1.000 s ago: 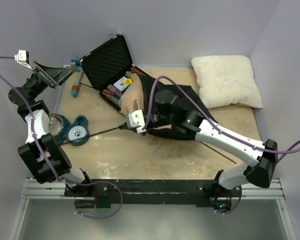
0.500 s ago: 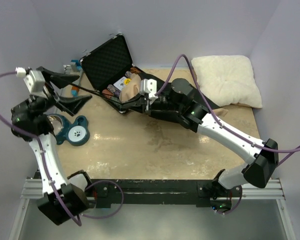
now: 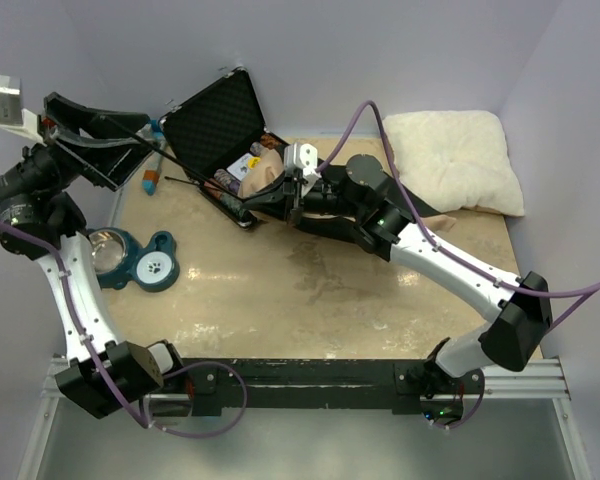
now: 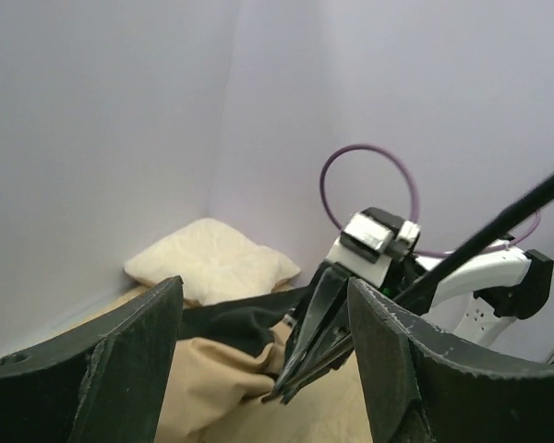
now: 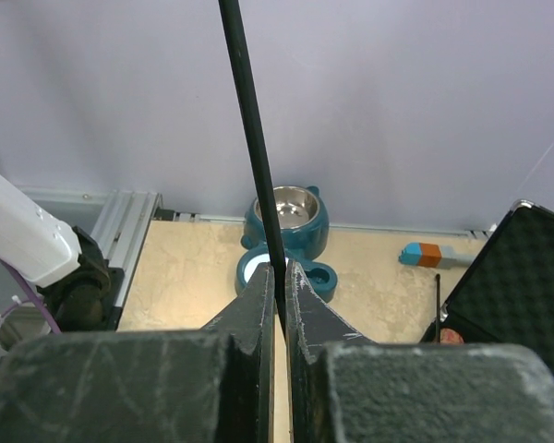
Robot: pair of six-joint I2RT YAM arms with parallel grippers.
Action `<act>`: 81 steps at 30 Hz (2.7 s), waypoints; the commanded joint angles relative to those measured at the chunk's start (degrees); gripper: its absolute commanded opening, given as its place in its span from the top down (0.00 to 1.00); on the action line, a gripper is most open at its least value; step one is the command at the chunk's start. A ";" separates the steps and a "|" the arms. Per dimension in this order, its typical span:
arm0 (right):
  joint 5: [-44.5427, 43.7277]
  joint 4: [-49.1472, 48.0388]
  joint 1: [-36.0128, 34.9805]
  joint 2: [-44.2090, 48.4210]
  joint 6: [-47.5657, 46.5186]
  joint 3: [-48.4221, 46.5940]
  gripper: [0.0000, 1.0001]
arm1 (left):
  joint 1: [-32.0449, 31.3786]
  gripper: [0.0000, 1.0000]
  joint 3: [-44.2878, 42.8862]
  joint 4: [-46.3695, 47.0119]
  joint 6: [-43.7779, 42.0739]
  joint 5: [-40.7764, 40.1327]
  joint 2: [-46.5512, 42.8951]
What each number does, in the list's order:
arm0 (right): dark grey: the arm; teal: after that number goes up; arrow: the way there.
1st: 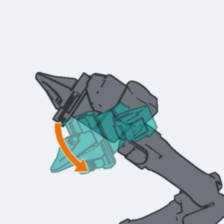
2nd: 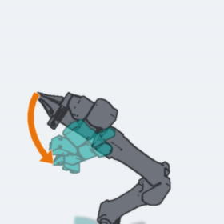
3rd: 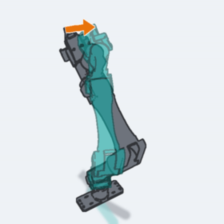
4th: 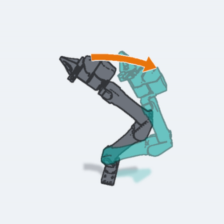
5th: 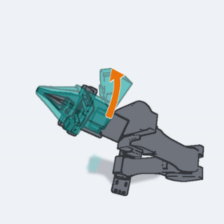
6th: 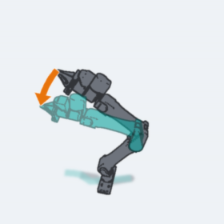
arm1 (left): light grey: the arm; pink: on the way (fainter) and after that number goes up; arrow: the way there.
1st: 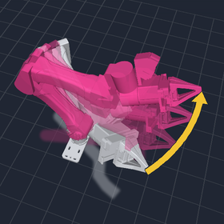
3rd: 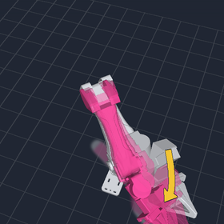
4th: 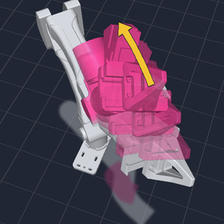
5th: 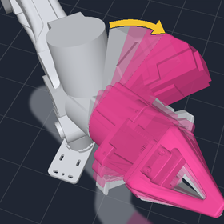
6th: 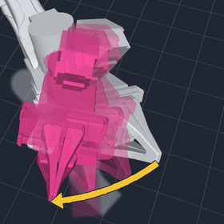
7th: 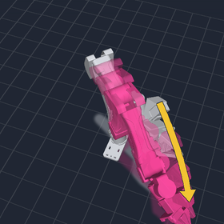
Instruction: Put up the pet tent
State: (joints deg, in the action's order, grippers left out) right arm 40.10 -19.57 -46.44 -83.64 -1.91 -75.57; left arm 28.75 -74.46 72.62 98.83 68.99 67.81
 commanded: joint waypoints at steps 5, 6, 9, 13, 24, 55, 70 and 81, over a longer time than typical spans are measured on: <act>-0.19 -4.42 0.99 0.93 5.07 -0.28 1.00 | -0.19 0.21 -8.34 35.48 6.81 -1.76 -2.59; -0.19 -4.42 1.00 1.02 5.16 -0.28 1.00 | -0.28 0.20 -8.08 36.01 6.82 -1.58 -2.77; -0.28 -4.60 1.08 1.37 5.43 -0.54 1.00 | -0.19 0.16 -5.10 36.10 6.30 0.26 -3.38; -0.02 -4.42 1.00 1.28 5.08 -0.63 1.00 | -0.36 0.16 -3.06 36.10 5.94 -0.69 -3.91; 0.86 -4.16 1.00 0.84 3.58 0.69 1.00 | -0.89 0.39 -14.57 25.82 3.83 -7.73 -2.77; 0.33 -6.71 0.20 -1.88 7.01 -0.28 1.00 | -8.89 0.78 -2.20 20.46 -1.53 -6.06 -5.67; 3.32 6.54 0.12 -3.12 -0.35 -6.07 0.49 | -9.06 1.00 -4.46 33.43 6.61 -0.45 -1.73; -2.12 47.22 1.69 -1.27 -22.49 -18.82 0.16 | -8.98 1.00 -6.66 34.52 9.98 7.29 -0.66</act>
State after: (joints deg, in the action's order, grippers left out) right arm 40.77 8.40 -46.04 -87.37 -12.08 -89.41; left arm 20.10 -78.48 73.93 104.75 72.42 67.79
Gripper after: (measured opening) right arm 0.828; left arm 0.115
